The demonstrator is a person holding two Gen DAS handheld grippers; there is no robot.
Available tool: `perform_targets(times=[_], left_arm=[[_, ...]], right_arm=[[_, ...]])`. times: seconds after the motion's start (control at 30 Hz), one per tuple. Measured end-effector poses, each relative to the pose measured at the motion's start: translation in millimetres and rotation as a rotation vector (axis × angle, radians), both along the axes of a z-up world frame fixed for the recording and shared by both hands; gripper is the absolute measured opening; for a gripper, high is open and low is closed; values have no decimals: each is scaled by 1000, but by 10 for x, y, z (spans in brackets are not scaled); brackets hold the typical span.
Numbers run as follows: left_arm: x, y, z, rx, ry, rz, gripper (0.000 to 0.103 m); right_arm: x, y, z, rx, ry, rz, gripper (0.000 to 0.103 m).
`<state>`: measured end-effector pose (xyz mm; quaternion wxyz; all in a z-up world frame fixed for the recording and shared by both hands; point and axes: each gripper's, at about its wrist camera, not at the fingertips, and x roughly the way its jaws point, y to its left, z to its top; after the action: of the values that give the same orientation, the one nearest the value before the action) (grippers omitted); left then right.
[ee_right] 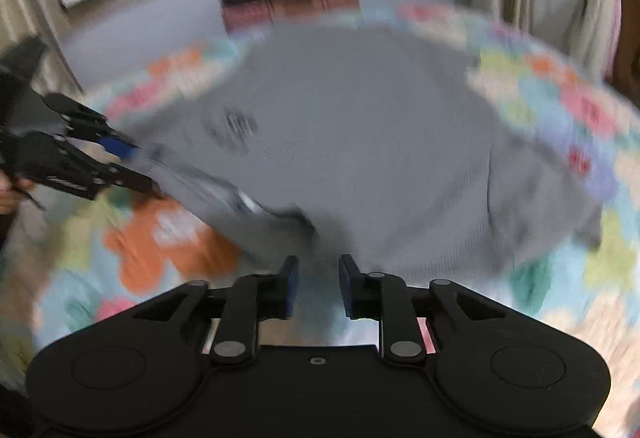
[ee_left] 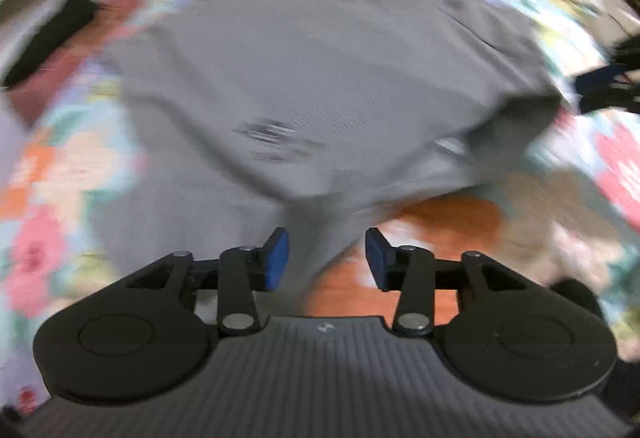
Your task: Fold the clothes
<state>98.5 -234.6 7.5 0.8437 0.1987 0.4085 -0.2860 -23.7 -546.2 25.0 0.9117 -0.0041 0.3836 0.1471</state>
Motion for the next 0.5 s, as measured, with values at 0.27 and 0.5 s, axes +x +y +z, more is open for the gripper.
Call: perform_targets(times=[0.27, 0.5], left_arm=[[496, 994, 1, -87, 73, 362, 50], [749, 1305, -589, -130, 229, 553, 61]], right_arm=[[180, 413, -217, 85, 10, 43, 38], [401, 1173, -442, 92, 14, 162, 52]])
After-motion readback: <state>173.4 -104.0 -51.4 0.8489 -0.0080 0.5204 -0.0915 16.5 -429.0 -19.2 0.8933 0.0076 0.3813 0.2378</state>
